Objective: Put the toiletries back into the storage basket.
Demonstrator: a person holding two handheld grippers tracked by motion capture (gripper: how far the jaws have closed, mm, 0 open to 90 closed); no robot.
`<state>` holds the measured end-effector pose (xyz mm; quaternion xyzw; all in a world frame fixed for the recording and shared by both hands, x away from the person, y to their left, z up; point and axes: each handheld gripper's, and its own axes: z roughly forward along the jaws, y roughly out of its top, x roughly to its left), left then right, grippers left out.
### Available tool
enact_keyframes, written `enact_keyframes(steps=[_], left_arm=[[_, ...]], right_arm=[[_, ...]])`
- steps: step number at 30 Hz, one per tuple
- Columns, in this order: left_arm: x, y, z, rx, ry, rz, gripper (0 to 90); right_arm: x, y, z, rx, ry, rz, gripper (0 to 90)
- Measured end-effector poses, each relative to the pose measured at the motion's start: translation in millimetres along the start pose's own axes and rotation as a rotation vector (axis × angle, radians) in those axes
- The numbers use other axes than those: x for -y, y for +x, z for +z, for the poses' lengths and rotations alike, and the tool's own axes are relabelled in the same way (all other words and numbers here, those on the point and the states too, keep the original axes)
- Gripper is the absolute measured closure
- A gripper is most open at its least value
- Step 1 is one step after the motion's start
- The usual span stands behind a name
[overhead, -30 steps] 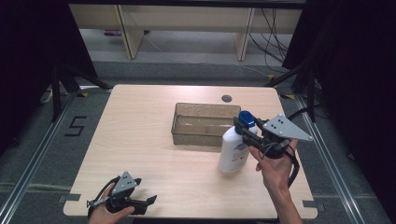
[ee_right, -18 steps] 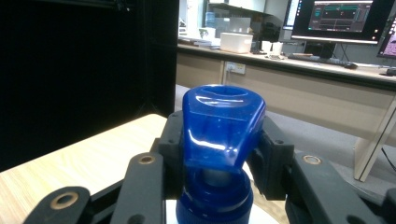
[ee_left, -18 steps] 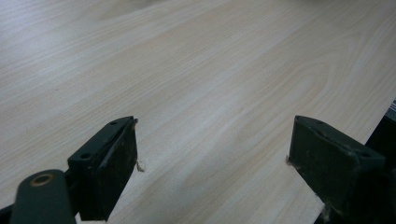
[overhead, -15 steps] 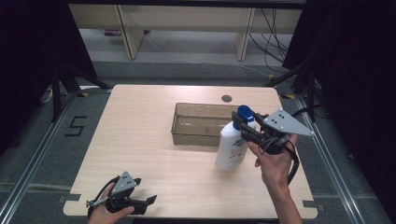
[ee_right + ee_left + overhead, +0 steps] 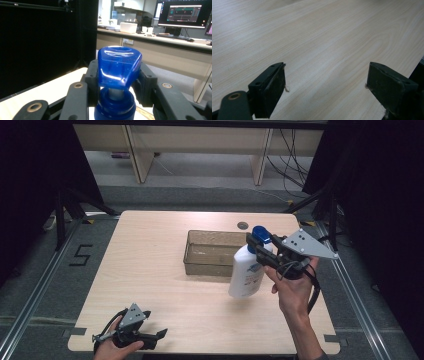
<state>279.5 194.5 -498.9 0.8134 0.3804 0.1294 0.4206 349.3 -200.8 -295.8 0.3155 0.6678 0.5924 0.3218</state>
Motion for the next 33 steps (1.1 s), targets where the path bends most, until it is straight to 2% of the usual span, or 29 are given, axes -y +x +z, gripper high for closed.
enact_keyframes(steps=[1,5,14,20,22,24,25,28,29,31,32,33], left_arm=[[-0.2,0.3,-0.3,0.004,0.001,0.009,14.9],[-0.6,0.2,-0.8,0.005,0.006,0.01,14.9],[-0.3,-0.4,-0.1,-0.001,-0.003,0.009,14.9],[-0.4,-0.1,-0.4,0.0,-0.005,0.009,14.9],[-0.3,-0.1,-0.3,0.0,-0.006,0.008,15.0],[-0.1,0.0,-0.2,0.0,-0.007,0.007,14.9],[0.2,-1.0,0.1,-0.001,-0.012,-0.008,15.0],[0.0,-0.4,-0.2,0.003,-0.004,-0.006,14.9],[0.4,-0.3,0.3,0.004,-0.009,-0.006,14.9],[0.0,-0.4,0.0,0.003,-0.004,-0.005,14.9],[0.1,-0.6,-0.1,0.003,-0.004,-0.007,14.9],[0.1,-0.5,0.0,0.002,-0.006,-0.007,14.9]], right_arm=[[-2.1,0.4,1.4,-0.007,0.001,0.019,61.3],[-7.4,-0.8,2.9,-0.012,0.003,0.026,61.3],[-21.5,-5.4,5.7,-0.008,-0.011,0.008,61.3],[-34.4,-10.8,9.0,-0.013,-0.014,0.031,61.3],[-36.8,-13.7,10.3,-0.009,-0.016,0.027,61.3],[-37.6,-13.5,10.8,-0.012,-0.013,0.045,61.3],[-38.9,-16.1,11.6,-0.005,-0.011,0.037,61.3],[-39.8,-17.4,13.0,-0.005,-0.009,0.041,61.3],[-40.2,-19.2,13.3,0.005,-0.011,0.023,61.3],[-40.9,-20.9,14.9,0.008,-0.007,0.027,61.3],[-41.2,-20.9,16.2,0.004,-0.005,0.046,61.3],[-41.7,-23.4,17.1,0.014,-0.004,0.03,61.3]])
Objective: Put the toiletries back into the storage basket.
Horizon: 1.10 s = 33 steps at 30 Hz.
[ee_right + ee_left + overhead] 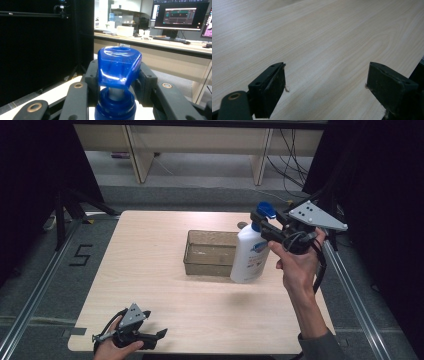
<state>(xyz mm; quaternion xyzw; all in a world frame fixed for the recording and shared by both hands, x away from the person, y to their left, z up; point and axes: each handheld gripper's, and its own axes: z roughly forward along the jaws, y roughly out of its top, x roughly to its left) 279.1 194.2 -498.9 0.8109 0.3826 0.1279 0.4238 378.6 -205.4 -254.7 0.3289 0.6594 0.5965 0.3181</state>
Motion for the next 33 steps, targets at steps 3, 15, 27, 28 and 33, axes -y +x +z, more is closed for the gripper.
enact_keyframes(steps=[3,15,27,28,33], left_arm=[[0.2,1.2,-0.3,-0.002,0.006,0.01,14.9],[-0.2,2.5,-0.7,-0.005,0.015,0.028,15.0],[0.0,0.0,-0.1,0.007,0.002,0.003,14.9],[0.0,0.4,-0.4,0.006,0.007,0.008,14.9],[-0.2,1.6,-1.4,0.006,0.022,0.026,14.9]], right_arm=[[-1.3,-3.2,4.0,0.001,0.0,0.014,61.3],[-3.2,-16.1,24.8,0.014,-0.001,0.047,61.2],[6.2,-30.7,50.4,0.057,0.027,0.067,61.2],[7.2,-31.2,51.9,0.063,0.026,0.074,61.2],[11.6,-36.7,58.3,0.076,0.034,0.067,61.2]])
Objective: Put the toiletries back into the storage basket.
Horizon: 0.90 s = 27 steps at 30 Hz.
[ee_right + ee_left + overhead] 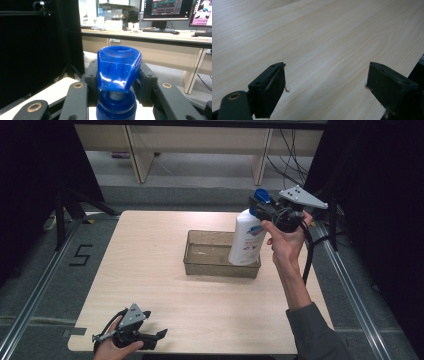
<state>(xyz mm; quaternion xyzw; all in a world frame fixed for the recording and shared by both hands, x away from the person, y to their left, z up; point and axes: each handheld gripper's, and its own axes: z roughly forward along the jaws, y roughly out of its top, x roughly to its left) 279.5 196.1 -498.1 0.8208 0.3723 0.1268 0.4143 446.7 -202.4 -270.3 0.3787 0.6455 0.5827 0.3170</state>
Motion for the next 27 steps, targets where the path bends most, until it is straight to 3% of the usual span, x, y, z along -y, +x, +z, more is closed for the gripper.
enact_keyframes(steps=[1,6,10,16,19,23,26,27], left_arm=[[0.2,-1.7,1.4,0.001,-0.021,-0.025,15.0],[-0.3,0.0,-0.4,0.005,0.008,-0.001,14.9],[0.6,-1.7,1.4,0.002,-0.02,-0.028,14.9],[0.1,0.1,-0.1,0.007,0.004,0.0,14.9],[0.3,-1.9,0.8,0.004,-0.017,-0.03,14.9],[-0.1,-0.3,-0.6,0.002,0.004,-0.006,14.9],[0.2,-2.1,1.1,0.0,-0.021,-0.025,14.9],[-0.1,-1.7,0.4,0.003,-0.011,-0.023,14.9]], right_arm=[[1.8,-1.1,3.2,0.006,0.01,0.0,61.2],[6.1,-3.6,8.9,0.009,0.012,0.005,61.2],[11.2,-6.5,13.3,0.02,0.017,0.017,61.2],[16.9,-6.6,15.4,0.013,0.026,0.024,61.2],[20.0,-8.0,17.1,0.011,0.028,0.025,61.2],[24.5,-8.2,18.2,0.013,0.041,0.04,61.2],[27.7,-10.2,19.8,0.017,0.038,0.021,61.2],[29.1,-10.1,19.5,0.011,0.043,0.035,61.1]])
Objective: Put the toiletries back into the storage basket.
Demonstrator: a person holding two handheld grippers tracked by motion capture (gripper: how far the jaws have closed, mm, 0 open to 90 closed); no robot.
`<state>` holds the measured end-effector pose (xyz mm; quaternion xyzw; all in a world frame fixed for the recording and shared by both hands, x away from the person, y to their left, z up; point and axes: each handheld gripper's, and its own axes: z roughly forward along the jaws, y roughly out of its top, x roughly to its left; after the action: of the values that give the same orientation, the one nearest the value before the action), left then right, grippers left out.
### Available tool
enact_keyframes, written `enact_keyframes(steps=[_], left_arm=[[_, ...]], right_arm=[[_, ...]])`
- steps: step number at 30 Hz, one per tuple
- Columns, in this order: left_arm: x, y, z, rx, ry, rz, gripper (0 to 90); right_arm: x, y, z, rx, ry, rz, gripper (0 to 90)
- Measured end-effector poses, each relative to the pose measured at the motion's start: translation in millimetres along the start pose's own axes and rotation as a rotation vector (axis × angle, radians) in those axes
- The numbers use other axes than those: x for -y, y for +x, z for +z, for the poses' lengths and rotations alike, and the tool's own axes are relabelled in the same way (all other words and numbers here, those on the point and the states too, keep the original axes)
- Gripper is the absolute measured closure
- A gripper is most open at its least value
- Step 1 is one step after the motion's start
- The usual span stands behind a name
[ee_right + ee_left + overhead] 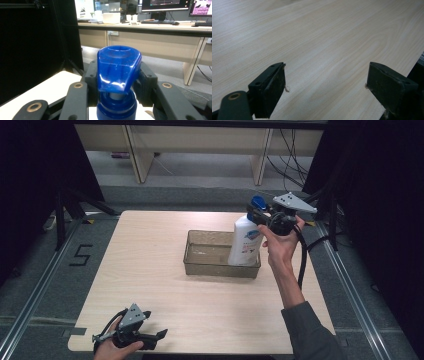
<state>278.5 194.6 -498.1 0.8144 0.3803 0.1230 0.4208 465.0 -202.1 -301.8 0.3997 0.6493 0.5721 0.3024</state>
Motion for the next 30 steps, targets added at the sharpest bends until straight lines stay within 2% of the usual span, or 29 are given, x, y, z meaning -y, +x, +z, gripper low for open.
enact_keyframes(steps=[1,3,5,6,8,16,30], left_arm=[[-0.2,1.1,-0.9,0.0,0.015,0.014,14.9],[0.1,1.6,-0.7,0.001,0.012,0.019,15.0],[-0.2,1.0,-1.1,-0.004,0.018,0.017,14.9],[0.0,0.0,0.0,0.0,0.0,0.0,14.9],[0.2,-0.4,0.5,-0.005,-0.008,-0.003,14.9],[0.5,-0.4,0.9,-0.007,-0.014,-0.004,14.9],[0.5,-0.5,1.3,-0.004,-0.021,-0.012,14.9]], right_arm=[[0.0,0.0,0.0,0.0,0.0,0.0,61.1],[1.2,-1.8,-1.1,0.003,0.003,0.002,61.2],[2.6,-1.7,-1.8,0.006,0.008,0.015,61.1],[3.6,-2.6,-1.6,0.002,0.009,0.002,61.2],[4.5,-2.9,-1.1,0.005,0.0,-0.004,61.2],[15.1,-6.1,0.1,0.009,0.021,0.024,61.1],[29.8,-6.7,5.2,0.006,0.043,0.014,61.1]])
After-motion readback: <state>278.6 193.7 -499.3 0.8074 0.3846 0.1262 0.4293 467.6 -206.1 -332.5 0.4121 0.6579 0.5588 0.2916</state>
